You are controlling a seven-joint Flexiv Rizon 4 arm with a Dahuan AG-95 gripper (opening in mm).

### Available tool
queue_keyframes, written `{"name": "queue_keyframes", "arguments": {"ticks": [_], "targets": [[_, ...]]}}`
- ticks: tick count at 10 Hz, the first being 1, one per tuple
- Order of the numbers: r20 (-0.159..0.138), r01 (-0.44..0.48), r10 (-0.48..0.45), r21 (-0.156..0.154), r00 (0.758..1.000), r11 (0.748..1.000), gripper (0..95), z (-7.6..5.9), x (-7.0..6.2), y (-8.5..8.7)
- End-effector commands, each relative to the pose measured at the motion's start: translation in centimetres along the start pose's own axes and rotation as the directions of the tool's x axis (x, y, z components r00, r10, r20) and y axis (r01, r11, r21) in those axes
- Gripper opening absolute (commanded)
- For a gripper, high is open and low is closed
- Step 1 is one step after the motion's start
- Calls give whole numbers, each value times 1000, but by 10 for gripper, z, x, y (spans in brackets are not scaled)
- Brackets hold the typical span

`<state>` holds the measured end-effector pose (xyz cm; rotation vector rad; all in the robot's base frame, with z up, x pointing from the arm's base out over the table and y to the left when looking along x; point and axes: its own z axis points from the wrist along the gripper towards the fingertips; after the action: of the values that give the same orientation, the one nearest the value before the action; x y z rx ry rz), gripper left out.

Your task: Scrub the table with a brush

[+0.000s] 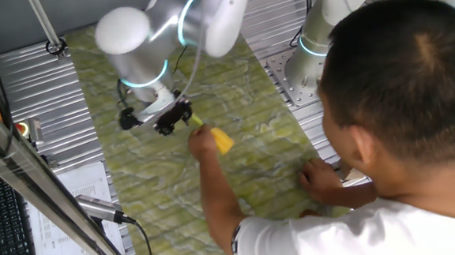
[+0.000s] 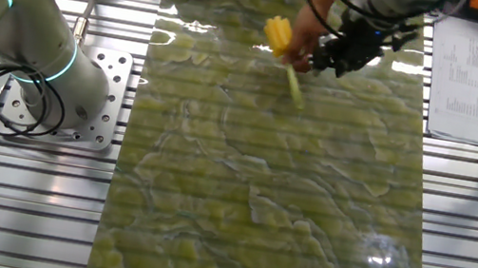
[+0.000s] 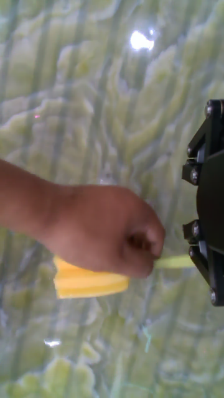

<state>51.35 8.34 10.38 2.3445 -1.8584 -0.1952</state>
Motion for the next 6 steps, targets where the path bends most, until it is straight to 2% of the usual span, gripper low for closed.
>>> {"name": "queue_keyframes", "arguments": {"ticks": [1,4,6], "targets": [[-4,22,-23,-2,1000,1000,380,0,1,8],[1,27,-27,6,1000,1000,380,8,0,20],[-13,39,-38,20,999,999,380,5,0,15]]}}
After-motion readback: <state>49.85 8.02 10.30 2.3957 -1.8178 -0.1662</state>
